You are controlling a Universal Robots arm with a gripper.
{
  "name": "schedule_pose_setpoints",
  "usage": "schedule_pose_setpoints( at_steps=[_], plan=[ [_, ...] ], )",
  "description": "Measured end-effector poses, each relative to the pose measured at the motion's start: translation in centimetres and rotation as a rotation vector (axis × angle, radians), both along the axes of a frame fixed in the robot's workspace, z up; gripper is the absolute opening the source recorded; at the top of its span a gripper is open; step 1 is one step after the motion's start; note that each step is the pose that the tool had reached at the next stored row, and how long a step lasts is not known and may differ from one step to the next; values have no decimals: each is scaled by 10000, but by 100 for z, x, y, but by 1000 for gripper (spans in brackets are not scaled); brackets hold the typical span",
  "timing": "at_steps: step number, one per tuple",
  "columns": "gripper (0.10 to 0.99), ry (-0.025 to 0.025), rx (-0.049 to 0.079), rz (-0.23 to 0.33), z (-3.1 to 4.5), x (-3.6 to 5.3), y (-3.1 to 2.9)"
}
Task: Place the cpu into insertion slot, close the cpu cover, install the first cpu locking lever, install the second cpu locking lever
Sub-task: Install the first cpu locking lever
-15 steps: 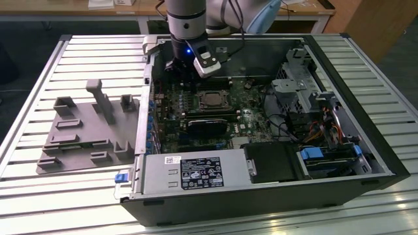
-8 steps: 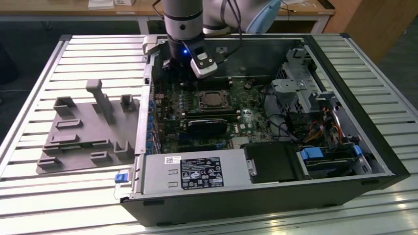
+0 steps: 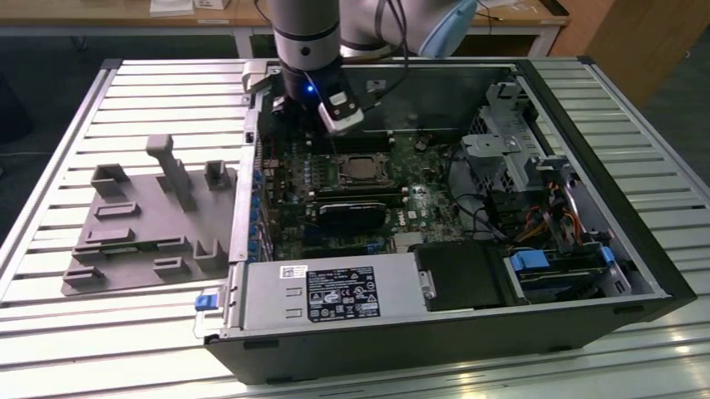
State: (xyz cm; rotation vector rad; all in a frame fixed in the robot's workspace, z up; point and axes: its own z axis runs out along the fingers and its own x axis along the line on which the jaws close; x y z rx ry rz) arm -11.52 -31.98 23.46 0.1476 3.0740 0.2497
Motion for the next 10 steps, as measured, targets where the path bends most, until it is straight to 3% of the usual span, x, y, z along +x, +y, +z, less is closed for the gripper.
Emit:
schedule_pose_setpoints(
  at_steps=[4,10],
  plan=[
    [102,-1,328,0,0,-19,0],
    [102,-1,398,1,0,-11,0]
  ],
)
